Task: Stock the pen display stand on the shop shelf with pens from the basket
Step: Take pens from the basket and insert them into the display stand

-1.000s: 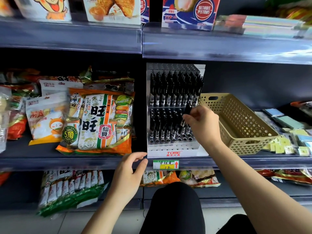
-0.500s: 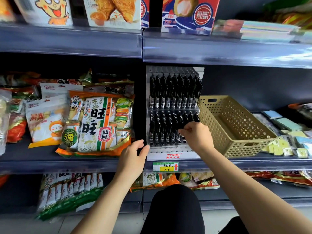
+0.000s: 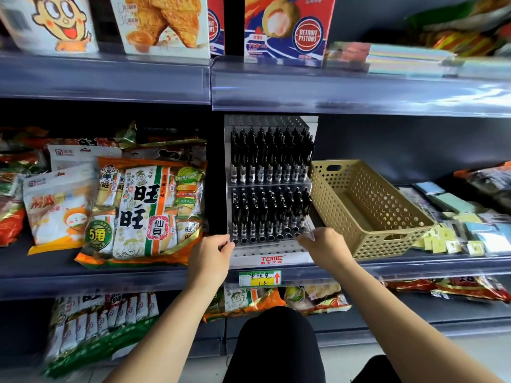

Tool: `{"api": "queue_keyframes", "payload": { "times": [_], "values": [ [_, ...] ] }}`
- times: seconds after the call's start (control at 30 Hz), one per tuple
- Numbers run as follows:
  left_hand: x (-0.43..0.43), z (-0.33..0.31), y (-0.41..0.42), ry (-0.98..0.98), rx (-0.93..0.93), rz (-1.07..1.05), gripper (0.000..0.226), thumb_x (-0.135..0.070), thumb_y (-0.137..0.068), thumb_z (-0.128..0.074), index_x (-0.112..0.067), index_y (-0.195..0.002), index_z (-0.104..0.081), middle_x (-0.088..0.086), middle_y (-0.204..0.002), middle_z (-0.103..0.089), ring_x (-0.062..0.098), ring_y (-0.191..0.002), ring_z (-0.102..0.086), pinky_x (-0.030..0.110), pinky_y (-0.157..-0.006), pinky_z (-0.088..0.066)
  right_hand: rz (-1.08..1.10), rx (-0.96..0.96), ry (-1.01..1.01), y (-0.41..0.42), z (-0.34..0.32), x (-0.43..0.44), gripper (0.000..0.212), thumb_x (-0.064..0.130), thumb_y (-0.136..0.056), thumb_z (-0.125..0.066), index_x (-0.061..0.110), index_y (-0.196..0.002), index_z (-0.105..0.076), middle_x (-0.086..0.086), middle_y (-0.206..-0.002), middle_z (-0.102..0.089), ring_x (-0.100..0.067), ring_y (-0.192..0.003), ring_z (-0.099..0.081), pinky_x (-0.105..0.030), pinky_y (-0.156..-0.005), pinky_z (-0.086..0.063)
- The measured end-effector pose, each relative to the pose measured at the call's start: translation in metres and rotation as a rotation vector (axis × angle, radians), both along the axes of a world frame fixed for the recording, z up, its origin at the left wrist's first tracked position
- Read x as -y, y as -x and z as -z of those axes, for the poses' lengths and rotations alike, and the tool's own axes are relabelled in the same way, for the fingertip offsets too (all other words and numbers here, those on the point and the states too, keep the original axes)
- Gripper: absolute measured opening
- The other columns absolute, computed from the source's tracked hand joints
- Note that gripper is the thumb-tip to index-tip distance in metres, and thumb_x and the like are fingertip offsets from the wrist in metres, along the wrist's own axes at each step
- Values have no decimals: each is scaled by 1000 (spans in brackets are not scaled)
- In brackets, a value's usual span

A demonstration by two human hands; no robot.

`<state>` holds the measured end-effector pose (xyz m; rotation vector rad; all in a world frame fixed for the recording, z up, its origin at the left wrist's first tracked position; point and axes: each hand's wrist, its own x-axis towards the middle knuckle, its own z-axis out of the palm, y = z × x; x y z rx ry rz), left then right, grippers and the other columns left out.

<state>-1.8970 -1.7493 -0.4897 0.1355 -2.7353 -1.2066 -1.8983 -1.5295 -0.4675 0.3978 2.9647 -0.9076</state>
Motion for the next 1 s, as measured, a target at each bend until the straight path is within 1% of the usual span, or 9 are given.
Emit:
{"api": "queue_keyframes", "payload": {
  "times": [0.4, 0.47, 0.57, 0.67, 0.73, 0.8, 0.87, 0.93, 1.0],
  "values": [
    [8, 2, 3, -15, -18, -4, 30, -15, -89, -63, -6, -118, -65, 7, -121, -65, 20, -114, -60, 30, -98, -44, 27, -30, 52, -5, 3, 0, 38, 18, -89, -52, 10, -56, -35, -3, -52, -38, -17, -50, -34, -27, -46, -24],
    [8, 0, 3, -5, -8, 4, 30, -15, -89, -63, -7, -118, -65, 6, -121, -65, 20, -113, -60, 29, -97, -43, 8, -2, 67, -5, 2, 0, 31, 16, -87, -52, 11, -59, -41, -3, -57, -44, -20, -55, -41, -27, -49, -30],
    [8, -1, 3, 19, 13, 8, 33, -17, -90, -62, -8, -121, -63, 5, -122, -65, 19, -111, -61, 30, -96, -46, -17, -121, -79, -10, -8, -3, 6, 18, -88, -54, 17, -85, -59, -3, -83, -59, -24, -84, -56, -31, -71, -47],
    [6, 0, 1, 55, 17, -9, 37, -23, -90, -63, -13, -125, -61, 1, -125, -63, 17, -107, -62, 29, -89, -48, 61, -309, -354, -14, -29, -21, 40, 13, -88, -54, 13, -128, -50, -10, -121, -55, -27, -112, -47, -38, -93, -43],
    [5, 1, 0, 73, 8, -20, 37, -24, -90, -62, -16, -126, -60, 0, -125, -63, 16, -104, -63, 27, -83, -48, 78, -254, -473, -13, -39, -42, 52, 10, -86, -52, 15, -137, -41, -10, -129, -50, -26, -118, -44, -39, -99, -38],
    [4, 1, 0, 82, 2, -29, 34, -25, -90, -61, -17, -124, -61, 0, -123, -64, 16, -101, -64, 25, -76, -47, 61, -145, -530, -13, -40, -64, 46, 9, -86, -52, 17, -131, -48, -8, -123, -55, -24, -112, -50, -41, -102, -37],
    [3, 1, 1, 109, -2, -27, 32, -25, -91, -61, -18, -122, -63, 0, -120, -66, 15, -94, -65, 22, -70, -46, 28, -70, -542, -16, -37, -78, 26, 12, -90, -50, 18, -113, -62, -2, -97, -65, -19, -85, -58, -40, -94, -45],
    [3, 0, 2, 137, -2, -28, 30, -25, -91, -61, -18, -120, -65, 0, -116, -68, 12, -79, -62, 20, -61, -45, 22, -44, -518, -20, -34, -83, 19, 17, -94, -47, 14, -96, -65, 1, -73, -59, -17, -66, -57, -32, -70, -51],
    [3, -2, 2, 165, 2, -33, 29, -25, -91, -61, -19, -119, -66, 0, -111, -70, 10, -70, -56, 21, -58, -42, 28, -71, -506, -20, -29, -82, 19, 18, -94, -46, 12, -88, -62, -1, -70, -59, -19, -61, -58, -27, -57, -48]
  ]
}}
